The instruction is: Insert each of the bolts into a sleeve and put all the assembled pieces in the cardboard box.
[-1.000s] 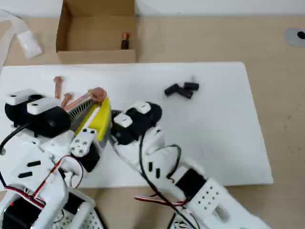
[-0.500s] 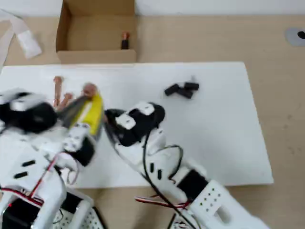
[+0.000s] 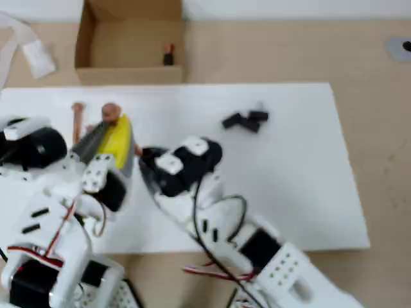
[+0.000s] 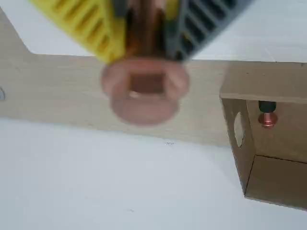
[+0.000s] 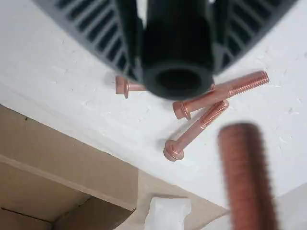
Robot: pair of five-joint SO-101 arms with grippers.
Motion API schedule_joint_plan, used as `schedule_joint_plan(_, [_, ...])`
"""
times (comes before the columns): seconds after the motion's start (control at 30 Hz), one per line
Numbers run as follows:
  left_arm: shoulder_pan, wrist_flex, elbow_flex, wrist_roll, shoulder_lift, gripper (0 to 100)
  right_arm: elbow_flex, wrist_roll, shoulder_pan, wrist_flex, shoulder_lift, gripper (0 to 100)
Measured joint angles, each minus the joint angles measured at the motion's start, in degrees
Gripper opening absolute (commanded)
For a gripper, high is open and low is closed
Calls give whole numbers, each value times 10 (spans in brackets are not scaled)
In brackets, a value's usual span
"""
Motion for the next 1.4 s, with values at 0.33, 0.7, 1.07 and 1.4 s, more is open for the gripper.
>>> schedule_joint_plan(0.33, [0, -48, 63, -20, 2, 5, 0, 0, 0, 0, 0, 9])
schedule_joint_plan(0.7, [0, -58, 80, -38, 2, 5, 0, 0, 0, 0, 0, 9])
schedule_joint_plan(1.07, [30, -58, 80, -41, 2, 5, 0, 0, 0, 0, 0, 9])
schedule_joint_plan(1.4, [34, -33, 79, -62, -2, 6, 0, 0, 0, 0, 0, 9])
